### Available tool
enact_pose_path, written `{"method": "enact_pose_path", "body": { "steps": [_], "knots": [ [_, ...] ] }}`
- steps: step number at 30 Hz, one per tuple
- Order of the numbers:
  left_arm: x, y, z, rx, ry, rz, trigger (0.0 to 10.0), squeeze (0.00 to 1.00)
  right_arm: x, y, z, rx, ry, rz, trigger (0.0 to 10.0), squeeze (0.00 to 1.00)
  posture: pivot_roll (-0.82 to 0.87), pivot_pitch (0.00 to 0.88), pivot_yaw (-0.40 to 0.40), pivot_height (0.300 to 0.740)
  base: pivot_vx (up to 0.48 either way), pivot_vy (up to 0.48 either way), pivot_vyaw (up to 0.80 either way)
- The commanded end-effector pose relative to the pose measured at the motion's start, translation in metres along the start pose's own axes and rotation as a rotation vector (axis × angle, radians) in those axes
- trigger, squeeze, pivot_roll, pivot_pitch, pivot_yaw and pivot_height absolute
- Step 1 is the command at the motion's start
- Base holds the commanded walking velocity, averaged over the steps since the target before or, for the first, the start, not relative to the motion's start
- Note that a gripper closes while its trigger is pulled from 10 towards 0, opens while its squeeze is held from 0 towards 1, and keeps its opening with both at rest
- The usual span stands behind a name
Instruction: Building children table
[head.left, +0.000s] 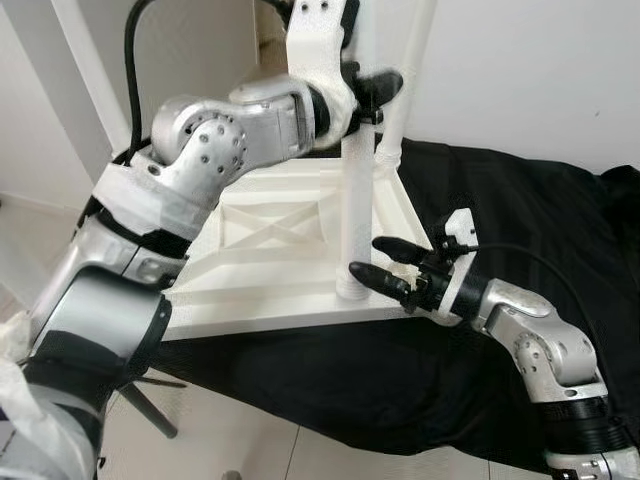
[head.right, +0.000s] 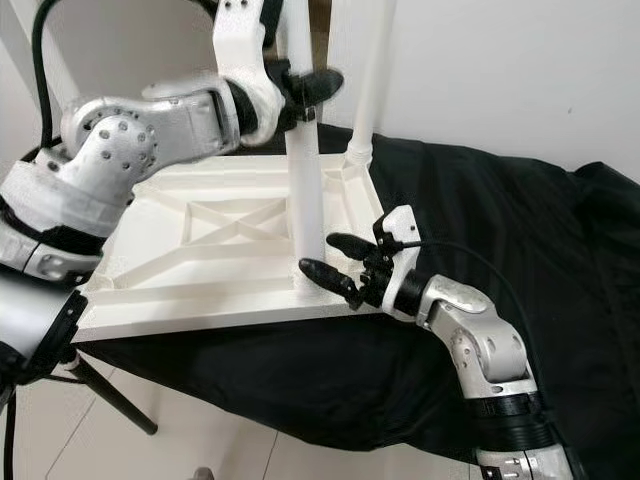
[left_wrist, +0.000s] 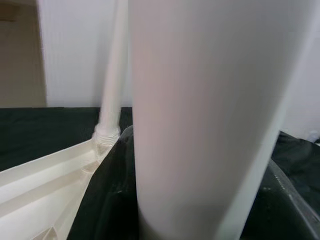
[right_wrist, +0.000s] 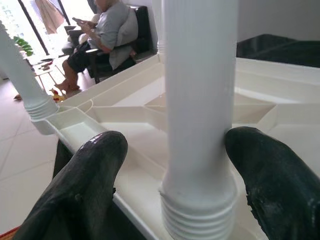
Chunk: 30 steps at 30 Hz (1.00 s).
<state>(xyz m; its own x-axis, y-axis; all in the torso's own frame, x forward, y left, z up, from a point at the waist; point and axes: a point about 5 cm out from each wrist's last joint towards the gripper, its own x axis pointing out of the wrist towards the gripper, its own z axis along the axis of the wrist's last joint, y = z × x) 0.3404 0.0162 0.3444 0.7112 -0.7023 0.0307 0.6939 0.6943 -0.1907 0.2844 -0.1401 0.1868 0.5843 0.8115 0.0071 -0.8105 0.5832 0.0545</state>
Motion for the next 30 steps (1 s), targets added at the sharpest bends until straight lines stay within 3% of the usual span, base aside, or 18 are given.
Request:
{"method": "enact_pose_path", "body": {
  "steps": [1,3,6,12,17,21,24,30],
  "knots": [
    [-0.004,-0.029,0.007,0.052,-0.028,-0.52,10.0,0.0,0.003,0.001,0.007,-0.03,-0.024,-0.005,10.0,0.0,-0.06,0.0,-0.011,0.74,0.0,0.0,0.0],
    [0.0,-0.027,0.008,0.058,-0.035,-0.461,10.0,0.0,0.006,0.001,0.01,-0.035,-0.037,-0.017,10.0,0.0,-0.06,0.0,-0.007,0.74,0.0,0.0,0.0],
    [0.011,-0.017,0.012,0.056,-0.082,-0.247,10.0,0.0,0.022,0.0,0.02,-0.068,-0.088,-0.102,10.0,0.0,-0.06,0.0,-0.011,0.74,0.0,0.0,0.0],
    [0.013,-0.01,0.02,0.172,-0.186,-0.105,10.0,0.0,0.044,-0.007,0.031,-0.095,-0.149,-0.238,10.0,0.0,-0.05,0.0,-0.02,0.74,0.0,0.0,0.0],
    [0.014,0.0,0.02,0.14,-0.248,-0.022,10.0,0.0,0.06,-0.014,0.042,-0.134,-0.198,-0.34,10.0,0.0,-0.04,0.0,-0.022,0.74,0.0,0.0,0.0],
    [0.015,0.003,0.02,0.119,-0.27,0.002,10.0,0.0,0.063,-0.015,0.044,-0.154,-0.205,-0.376,10.0,0.0,-0.04,0.0,-0.022,0.74,0.0,0.0,0.0],
    [0.015,0.006,0.025,0.103,-0.312,0.059,10.0,0.0,0.07,-0.02,0.047,-0.208,-0.227,-0.524,10.0,0.0,-0.03,0.0,-0.021,0.74,0.0,0.0,0.0],
    [0.012,0.005,0.038,0.107,-0.339,0.04,10.0,0.0,0.078,-0.023,0.036,-0.297,-0.207,-0.679,10.0,0.0,-0.04,0.0,-0.018,0.74,0.0,0.0,0.0]
  ]
}}
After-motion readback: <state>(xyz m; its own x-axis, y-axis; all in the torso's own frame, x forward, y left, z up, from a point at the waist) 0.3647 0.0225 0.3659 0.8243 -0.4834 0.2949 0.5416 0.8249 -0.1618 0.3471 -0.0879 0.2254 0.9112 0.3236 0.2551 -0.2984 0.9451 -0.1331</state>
